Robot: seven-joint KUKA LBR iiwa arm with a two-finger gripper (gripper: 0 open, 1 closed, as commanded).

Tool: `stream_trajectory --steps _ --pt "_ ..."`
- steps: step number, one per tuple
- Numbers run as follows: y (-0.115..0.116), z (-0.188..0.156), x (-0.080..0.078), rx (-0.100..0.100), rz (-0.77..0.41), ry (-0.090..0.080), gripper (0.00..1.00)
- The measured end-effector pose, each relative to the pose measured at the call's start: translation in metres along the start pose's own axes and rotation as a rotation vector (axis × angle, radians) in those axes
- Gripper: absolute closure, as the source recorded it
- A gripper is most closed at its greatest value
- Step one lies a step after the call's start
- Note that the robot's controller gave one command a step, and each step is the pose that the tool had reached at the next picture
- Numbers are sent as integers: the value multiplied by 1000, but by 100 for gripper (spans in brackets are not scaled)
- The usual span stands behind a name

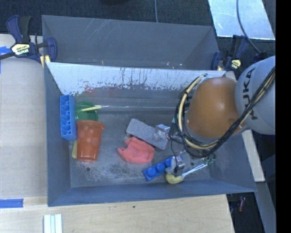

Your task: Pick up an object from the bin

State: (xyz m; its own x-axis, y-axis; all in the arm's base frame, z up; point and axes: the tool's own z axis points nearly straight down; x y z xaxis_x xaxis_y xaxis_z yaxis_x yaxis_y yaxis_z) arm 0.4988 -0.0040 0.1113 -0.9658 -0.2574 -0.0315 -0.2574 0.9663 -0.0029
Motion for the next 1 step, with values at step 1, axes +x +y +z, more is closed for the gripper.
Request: stream_trajectory --steps 1 --pt "14 26 -8 0 76 3 0"
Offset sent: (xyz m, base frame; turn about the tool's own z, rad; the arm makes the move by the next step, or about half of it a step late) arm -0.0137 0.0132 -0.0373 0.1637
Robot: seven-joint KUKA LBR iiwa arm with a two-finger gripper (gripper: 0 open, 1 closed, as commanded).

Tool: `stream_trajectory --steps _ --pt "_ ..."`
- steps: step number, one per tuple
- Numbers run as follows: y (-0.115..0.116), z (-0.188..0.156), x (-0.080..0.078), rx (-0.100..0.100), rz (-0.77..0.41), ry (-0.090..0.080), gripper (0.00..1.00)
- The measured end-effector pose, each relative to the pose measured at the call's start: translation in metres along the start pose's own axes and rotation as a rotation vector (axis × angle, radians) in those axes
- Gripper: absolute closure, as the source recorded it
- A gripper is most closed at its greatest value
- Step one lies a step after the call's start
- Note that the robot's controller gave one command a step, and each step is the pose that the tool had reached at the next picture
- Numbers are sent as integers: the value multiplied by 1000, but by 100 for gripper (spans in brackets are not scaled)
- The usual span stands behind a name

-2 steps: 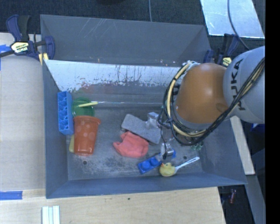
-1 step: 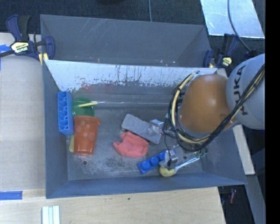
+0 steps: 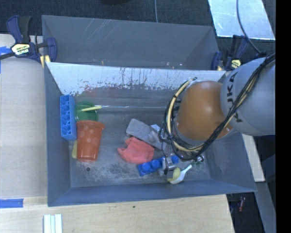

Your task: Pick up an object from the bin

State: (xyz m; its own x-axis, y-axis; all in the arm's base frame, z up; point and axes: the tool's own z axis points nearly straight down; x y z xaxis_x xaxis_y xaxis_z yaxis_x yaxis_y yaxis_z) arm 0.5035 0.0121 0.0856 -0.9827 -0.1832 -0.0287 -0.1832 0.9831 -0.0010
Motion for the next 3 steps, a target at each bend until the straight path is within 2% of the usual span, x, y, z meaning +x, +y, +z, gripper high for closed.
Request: stream_trajectory --steps 1,2,3 --pt "1 8 15 1 86 -19 100" --pt "1 8 15 1 86 -19 100" --pt "2 -54 17 0 90 -5 100"
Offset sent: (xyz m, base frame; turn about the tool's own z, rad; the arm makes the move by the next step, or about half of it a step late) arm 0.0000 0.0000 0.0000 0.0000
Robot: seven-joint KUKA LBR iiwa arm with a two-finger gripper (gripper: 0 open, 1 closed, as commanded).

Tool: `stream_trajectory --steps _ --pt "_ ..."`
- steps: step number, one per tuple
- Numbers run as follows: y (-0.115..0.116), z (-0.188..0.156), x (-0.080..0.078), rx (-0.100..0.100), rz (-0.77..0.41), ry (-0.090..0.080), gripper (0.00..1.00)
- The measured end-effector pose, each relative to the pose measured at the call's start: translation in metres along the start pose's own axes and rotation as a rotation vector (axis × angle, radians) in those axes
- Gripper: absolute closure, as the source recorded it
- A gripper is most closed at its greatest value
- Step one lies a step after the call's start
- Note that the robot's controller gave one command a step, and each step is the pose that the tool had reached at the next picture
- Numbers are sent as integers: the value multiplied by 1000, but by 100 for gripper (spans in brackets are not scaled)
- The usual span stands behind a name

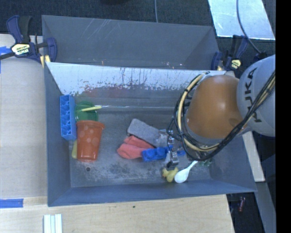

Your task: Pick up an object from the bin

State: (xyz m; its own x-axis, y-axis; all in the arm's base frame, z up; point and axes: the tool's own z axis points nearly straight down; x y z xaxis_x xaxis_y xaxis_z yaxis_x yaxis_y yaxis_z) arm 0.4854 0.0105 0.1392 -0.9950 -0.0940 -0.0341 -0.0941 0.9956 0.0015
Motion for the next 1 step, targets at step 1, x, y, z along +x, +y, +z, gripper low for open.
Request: stream_trajectory --steps 1 --pt "-13 -81 -20 1 -26 -17 100"
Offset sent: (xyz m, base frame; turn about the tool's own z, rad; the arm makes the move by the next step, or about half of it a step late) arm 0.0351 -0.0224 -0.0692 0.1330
